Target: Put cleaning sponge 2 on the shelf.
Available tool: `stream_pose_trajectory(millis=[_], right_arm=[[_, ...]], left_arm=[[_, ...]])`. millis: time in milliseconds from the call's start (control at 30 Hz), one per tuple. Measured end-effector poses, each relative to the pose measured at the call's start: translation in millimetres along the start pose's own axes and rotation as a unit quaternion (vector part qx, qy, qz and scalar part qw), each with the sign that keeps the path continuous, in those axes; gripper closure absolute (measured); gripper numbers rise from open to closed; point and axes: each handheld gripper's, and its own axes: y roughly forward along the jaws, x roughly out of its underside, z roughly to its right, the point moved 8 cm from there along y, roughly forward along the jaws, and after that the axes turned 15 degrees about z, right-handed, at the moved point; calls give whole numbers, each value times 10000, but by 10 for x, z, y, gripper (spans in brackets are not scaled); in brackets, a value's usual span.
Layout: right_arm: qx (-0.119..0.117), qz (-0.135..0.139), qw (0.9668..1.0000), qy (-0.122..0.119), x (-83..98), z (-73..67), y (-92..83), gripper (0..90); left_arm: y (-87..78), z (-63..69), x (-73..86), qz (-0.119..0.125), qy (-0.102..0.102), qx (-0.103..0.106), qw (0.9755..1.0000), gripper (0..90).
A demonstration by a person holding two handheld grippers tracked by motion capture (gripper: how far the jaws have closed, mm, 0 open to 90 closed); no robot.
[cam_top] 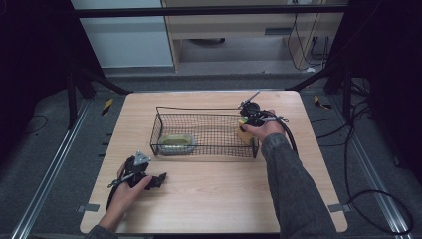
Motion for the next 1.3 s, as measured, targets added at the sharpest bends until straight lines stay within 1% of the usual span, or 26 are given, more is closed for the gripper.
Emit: stream_pose_trajectory(millis=[100,233,333,367,500,567,767,1000,1033,1100,1300], right_arm=[[33,-10,10000,61,-8,-8,12,637],[44,-13,10000,40,-13,-3,23,631],[51,-55,10000,52,-3,-9,39,603],[58,-81,9999,99,-1,-21,44,591],[61,-51,10000,55,-10,-34,65,575],[53,-52,9999,81,-18,-56,63,556],[52,5,10000,73,-47,-81,13,518],[45,96,9999,84,-91,-138,-105,495],[33,119,9999,52,-96,-142,-122,492],[54,150,9998,90,-106,-157,-162,483],[54,219,9997,123,-108,-166,-242,496]], left_arm=[[0,0,0,-1,1,1,10000,0],[0,0,0,-1,0,1,10000,0],[-1,0,0,-3,1,2,10000,0],[0,0,0,-1,1,2,10000,0],[0,0,0,1,1,3,10000,0],[0,0,0,0,2,4,10000,0],[0,0,0,-1,3,4,10000,0],[1,0,0,-1,3,3,10000,0],[1,0,-1,-2,2,2,10000,0],[2,0,-1,-3,3,1,10000,0],[3,0,-1,-3,3,0,10000,0]])
